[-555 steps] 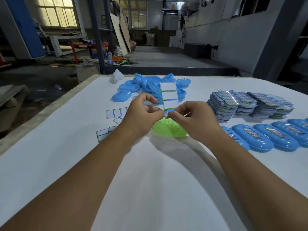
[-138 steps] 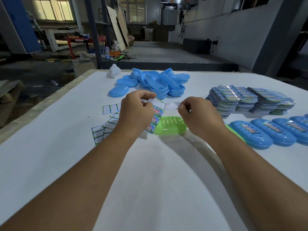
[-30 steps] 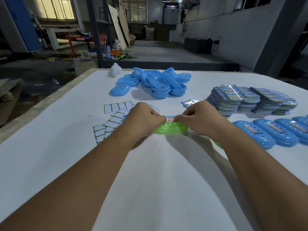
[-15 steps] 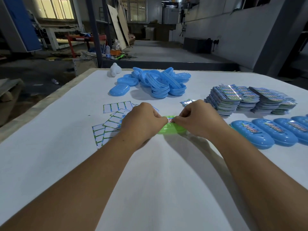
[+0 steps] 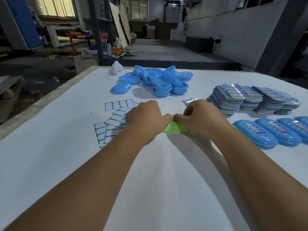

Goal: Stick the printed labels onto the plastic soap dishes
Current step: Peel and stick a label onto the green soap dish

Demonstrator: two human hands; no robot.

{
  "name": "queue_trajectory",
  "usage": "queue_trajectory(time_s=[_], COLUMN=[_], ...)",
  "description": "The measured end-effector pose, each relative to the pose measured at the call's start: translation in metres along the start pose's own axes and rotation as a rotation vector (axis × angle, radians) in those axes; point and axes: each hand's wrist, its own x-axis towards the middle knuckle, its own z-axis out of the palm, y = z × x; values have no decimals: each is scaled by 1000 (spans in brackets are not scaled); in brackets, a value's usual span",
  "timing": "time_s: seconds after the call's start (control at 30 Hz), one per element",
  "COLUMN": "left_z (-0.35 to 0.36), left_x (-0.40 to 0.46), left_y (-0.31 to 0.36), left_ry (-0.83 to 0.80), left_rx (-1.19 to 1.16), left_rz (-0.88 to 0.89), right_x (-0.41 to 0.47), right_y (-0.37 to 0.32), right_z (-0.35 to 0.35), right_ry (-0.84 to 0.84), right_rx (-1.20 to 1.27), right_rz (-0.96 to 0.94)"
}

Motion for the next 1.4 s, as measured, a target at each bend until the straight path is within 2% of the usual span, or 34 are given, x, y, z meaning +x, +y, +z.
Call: queue_trajectory(time_s=[0.17, 0.27, 0.37, 0.43, 0.57, 0.7, 1.07, 1.27, 1.4], left_z=[4, 3, 0, 0, 2, 2, 4, 4, 3], left_x=[-1, 1, 2, 2, 0, 1, -1, -1, -1], left_y=[-10, -13, -14, -14, -14, -13, -11, -10, -10], left_ry=[-32, 27, 128, 168, 161, 153, 107, 101, 94], left_rx=[-176, -271, -313, -323, -316, -310, -292, -286, -282], left_rz=[-31, -63, -71, -66, -41, -38, -35, -51, -52], right_x=[4, 8, 8, 5, -8, -11, -23, -22, -18], right_y=[9, 13, 10, 6, -2, -5, 7, 20, 24], right_z=[1, -3, -5, -2, 6, 3, -30, -48, -50], right_ry=[-39, 115, 228, 173, -136, -196, -245, -307, -297], right_rx=[116, 268, 303, 320, 254, 68, -324, -291, -215], right_rz=[5, 13, -58, -150, -344, -427, -173, -81, -89])
